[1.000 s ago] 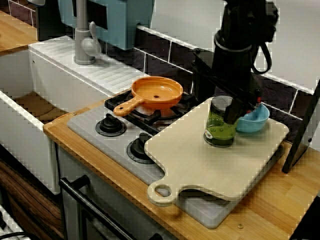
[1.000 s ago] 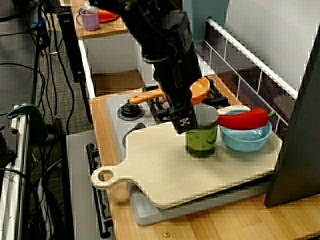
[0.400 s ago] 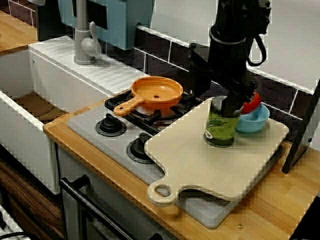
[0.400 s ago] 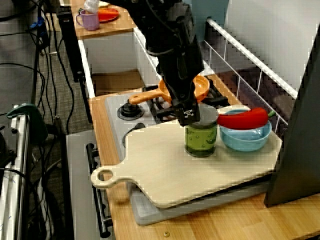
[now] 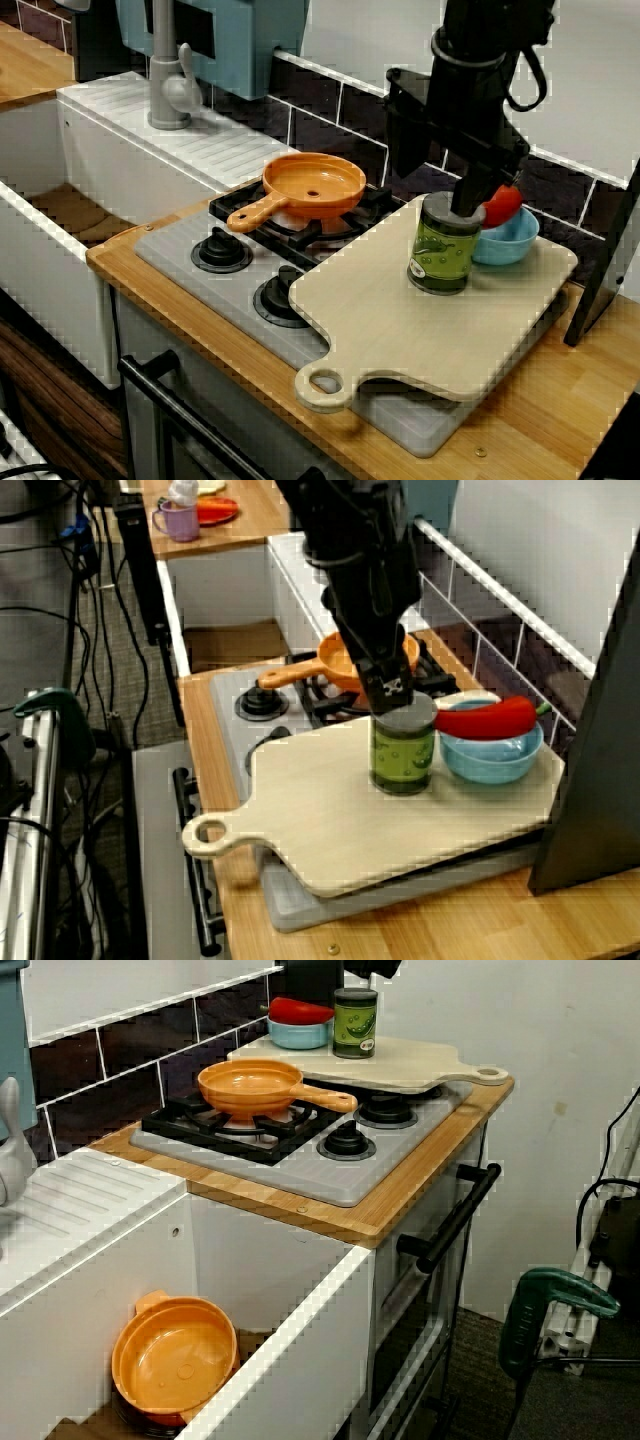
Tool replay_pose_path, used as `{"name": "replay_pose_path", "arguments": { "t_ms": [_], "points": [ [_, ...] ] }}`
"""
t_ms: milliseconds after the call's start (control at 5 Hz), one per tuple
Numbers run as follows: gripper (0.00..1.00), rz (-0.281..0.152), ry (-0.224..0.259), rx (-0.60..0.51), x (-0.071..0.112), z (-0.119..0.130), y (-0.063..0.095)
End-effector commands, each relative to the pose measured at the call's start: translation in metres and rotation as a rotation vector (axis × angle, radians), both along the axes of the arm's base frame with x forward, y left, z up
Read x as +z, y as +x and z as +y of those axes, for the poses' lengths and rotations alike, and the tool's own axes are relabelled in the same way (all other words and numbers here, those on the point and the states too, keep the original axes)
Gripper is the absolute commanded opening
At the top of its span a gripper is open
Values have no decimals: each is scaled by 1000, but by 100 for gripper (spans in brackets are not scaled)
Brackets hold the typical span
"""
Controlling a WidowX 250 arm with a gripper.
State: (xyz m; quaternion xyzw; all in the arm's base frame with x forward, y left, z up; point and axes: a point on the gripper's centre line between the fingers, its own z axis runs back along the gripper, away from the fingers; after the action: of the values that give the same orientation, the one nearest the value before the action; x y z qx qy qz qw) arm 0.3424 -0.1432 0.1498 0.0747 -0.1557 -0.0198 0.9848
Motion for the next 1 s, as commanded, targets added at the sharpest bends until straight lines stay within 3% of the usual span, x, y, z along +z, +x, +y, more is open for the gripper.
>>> {"name": "replay_pose_path", "arguments": {
  "t_ms": [0,800],
  "points": [
    [100,-96,121,-40,17,-30,-1],
    [100,-91,256,10,-18,-45,1]
  ]
}}
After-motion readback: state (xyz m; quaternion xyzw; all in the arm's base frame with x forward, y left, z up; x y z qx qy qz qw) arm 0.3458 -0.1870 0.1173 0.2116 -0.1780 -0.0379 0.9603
